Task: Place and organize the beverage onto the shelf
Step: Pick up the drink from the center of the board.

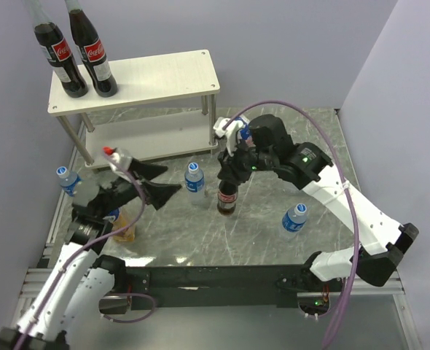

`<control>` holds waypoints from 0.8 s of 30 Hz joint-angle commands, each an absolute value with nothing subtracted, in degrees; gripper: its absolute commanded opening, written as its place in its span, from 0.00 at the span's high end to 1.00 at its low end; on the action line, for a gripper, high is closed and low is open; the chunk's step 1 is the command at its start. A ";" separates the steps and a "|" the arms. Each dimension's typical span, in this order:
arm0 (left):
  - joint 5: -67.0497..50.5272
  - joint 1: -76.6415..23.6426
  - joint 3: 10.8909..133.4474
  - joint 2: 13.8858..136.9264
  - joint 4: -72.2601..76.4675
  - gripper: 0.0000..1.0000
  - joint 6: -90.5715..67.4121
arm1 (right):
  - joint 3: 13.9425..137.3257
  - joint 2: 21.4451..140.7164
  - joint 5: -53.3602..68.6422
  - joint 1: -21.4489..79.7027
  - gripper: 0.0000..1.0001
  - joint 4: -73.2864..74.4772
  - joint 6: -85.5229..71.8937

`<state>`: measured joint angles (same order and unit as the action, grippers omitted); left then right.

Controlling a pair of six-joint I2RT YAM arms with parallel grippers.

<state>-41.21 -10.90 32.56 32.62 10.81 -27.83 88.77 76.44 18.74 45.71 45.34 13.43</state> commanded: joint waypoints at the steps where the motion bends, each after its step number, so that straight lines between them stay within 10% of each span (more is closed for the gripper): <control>1: -35.70 -20.99 37.35 37.08 11.44 0.01 -23.74 | 92.54 71.72 21.97 40.79 1.00 40.95 11.43; 24: -12.05 -54.30 51.59 68.28 24.34 0.01 -2.29 | 103.71 69.26 24.52 34.45 1.00 45.62 5.72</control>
